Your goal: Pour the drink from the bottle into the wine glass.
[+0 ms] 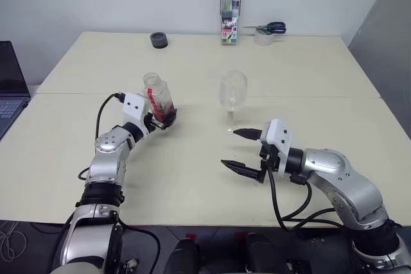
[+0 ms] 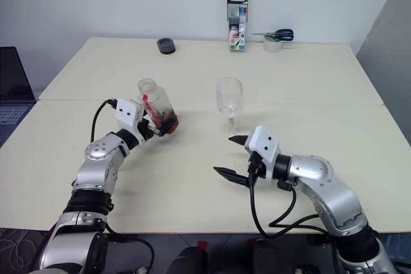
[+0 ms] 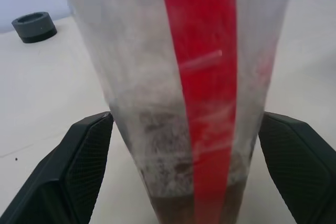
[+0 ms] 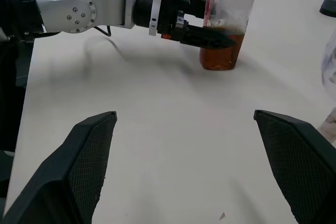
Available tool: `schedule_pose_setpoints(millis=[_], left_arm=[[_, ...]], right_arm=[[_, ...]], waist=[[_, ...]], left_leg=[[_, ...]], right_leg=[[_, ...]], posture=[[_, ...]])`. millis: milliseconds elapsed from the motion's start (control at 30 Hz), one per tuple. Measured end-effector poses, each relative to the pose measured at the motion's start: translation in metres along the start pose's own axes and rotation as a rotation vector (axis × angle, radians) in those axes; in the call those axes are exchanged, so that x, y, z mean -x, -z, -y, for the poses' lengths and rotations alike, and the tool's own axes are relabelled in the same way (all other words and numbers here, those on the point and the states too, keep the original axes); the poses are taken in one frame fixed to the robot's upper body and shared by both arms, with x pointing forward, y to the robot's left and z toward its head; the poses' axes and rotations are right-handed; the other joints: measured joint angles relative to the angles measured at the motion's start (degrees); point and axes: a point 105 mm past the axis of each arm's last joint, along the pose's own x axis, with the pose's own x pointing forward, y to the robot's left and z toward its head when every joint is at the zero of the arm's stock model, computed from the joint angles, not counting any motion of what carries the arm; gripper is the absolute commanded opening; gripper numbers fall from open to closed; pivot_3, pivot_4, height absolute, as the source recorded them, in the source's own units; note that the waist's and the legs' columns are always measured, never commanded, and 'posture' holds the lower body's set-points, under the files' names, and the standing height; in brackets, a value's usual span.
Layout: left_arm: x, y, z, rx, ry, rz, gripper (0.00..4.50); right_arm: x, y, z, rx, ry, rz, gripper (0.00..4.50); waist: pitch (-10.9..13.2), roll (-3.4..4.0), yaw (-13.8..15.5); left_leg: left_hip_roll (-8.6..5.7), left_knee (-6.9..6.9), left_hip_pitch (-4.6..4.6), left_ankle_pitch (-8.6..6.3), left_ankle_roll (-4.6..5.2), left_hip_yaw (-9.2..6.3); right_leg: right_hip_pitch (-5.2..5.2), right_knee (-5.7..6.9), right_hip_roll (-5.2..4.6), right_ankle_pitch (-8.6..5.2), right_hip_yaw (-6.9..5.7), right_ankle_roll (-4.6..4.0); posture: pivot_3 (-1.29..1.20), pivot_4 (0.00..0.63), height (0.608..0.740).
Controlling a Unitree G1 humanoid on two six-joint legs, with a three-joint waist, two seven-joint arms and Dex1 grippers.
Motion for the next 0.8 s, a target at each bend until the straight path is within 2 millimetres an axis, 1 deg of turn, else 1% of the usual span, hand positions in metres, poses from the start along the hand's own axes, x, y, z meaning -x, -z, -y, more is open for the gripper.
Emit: schedule_pose_setpoints(millis=[33, 67, 100, 133, 233, 333, 367, 433, 533, 600, 667, 767, 800], left_arm=[[0.000, 0.000, 0.000, 0.002, 0.000, -0.001, 4.50], [0.000, 0.001, 0.001, 0.004, 0.001, -0.002, 4.09], [-0.001, 0.001, 0.001, 0.008, 0.001, -0.002, 3.92], [-0.001, 0.001, 0.003, 0.015, 0.004, -0.001, 3.66], [-0.003, -0.001, 0.007, 0.031, 0.014, 0.002, 2.63], [-0.003, -0.002, 0.008, 0.035, 0.018, 0.001, 1.78], [-0.002, -0.002, 0.009, 0.036, 0.019, -0.001, 1.68], [-0.002, -0.003, 0.010, 0.038, 0.021, -0.004, 1.67], [-0.002, -0.010, 0.014, 0.022, 0.038, 0.009, 1.67], [-0.006, -0.025, 0.022, -0.030, 0.067, 0.044, 1.67], [-0.013, -0.045, 0.027, -0.108, 0.087, 0.084, 1.67], [-0.020, -0.082, 0.025, -0.264, 0.077, 0.165, 1.67], [-0.021, -0.088, 0.025, -0.301, 0.071, 0.182, 1.67]], right_arm=[[0.000, -0.001, 0.000, 0.002, 0.001, 0.001, 4.46], [0.000, -0.001, 0.001, 0.003, 0.002, 0.002, 4.50], [0.000, -0.001, 0.001, 0.004, 0.003, 0.003, 4.50], [0.000, -0.001, 0.001, 0.005, 0.005, 0.003, 4.50], [0.000, -0.005, 0.003, 0.016, 0.009, 0.010, 4.50], [0.000, -0.007, 0.005, 0.021, 0.018, 0.016, 4.50], [0.000, -0.007, 0.006, 0.021, 0.024, 0.018, 4.50], [0.000, -0.008, 0.007, 0.022, 0.038, 0.021, 4.50], [0.002, -0.011, 0.010, 0.028, 0.065, 0.034, 4.50], [0.006, -0.017, 0.015, 0.035, 0.108, 0.055, 4.50], [0.012, -0.021, 0.020, 0.027, 0.153, 0.067, 4.50], [0.017, -0.023, 0.026, 0.006, 0.205, 0.072, 4.50], [0.018, -0.023, 0.028, 0.002, 0.219, 0.074, 4.50]], waist=[[0.0, 0.00, 0.0], [0.0, 0.00, 0.0], [0.0, 0.00, 0.0], [0.0, 0.00, 0.0], [0.0, 0.00, 0.0], [0.0, 0.00, 0.0], [0.0, 0.00, 0.0], [0.0, 0.00, 0.0], [0.0, -0.04, 0.0], [0.0, -0.07, 0.0], [0.1, -0.12, 0.2], [0.1, -0.13, 0.2], [0.1, -0.13, 0.2]], left_leg=[[0.00, 0.00, 0.00, 0.00, 0.00, -0.01], [0.00, 0.00, -0.01, 0.00, 0.00, -0.01], [0.00, 0.00, 0.00, 0.00, 0.00, -0.01], [-0.01, 0.00, -0.01, 0.00, 0.00, -0.01], [0.00, 0.01, -0.01, 0.00, 0.00, -0.01], [0.00, 0.00, -0.01, 0.00, 0.00, -0.01], [0.00, 0.00, -0.02, 0.00, 0.00, -0.01], [-0.01, 0.00, -0.02, 0.00, 0.00, -0.01], [-0.01, 0.01, -0.05, 0.00, -0.01, -0.03], [-0.02, 0.02, -0.08, 0.01, -0.02, -0.04], [-0.03, 0.03, -0.08, 0.01, -0.02, -0.06], [-0.02, 0.01, -0.06, 0.01, -0.02, 0.00], [-0.02, 0.00, -0.05, 0.01, -0.02, 0.00]], right_leg=[[0.00, 0.00, 0.00, 0.00, -0.01, 0.00], [0.00, 0.00, 0.00, 0.00, -0.01, 0.00], [0.00, 0.00, 0.00, 0.00, 0.00, 0.00], [0.00, 0.00, 0.00, 0.00, 0.00, 0.00], [0.00, 0.00, 0.00, 0.00, -0.01, 0.00], [0.00, 0.00, 0.00, 0.00, 0.00, 0.00], [0.00, 0.00, 0.00, 0.00, 0.00, 0.00], [0.00, -0.01, -0.01, 0.00, 0.00, 0.00], [-0.02, 0.00, -0.01, 0.00, -0.01, 0.00], [-0.02, -0.01, -0.02, 0.00, -0.01, 0.00], [-0.02, -0.01, -0.03, 0.01, -0.03, 0.01], [-0.02, -0.01, -0.02, 0.01, 0.00, 0.01], [-0.02, -0.02, -0.02, 0.01, 0.01, 0.01]], posture=[[0.00, 0.150, 0.740], [0.00, 0.150, 0.740], [0.00, 0.150, 0.740], [0.00, 0.150, 0.740], [0.00, 0.150, 0.740], [0.00, 0.150, 0.740], [0.00, 0.150, 0.740], [0.00, 0.150, 0.740], [0.00, 0.150, 0.740], [0.00, 0.150, 0.740], [0.00, 0.150, 0.740], [0.00, 0.150, 0.740], [0.00, 0.150, 0.740]])
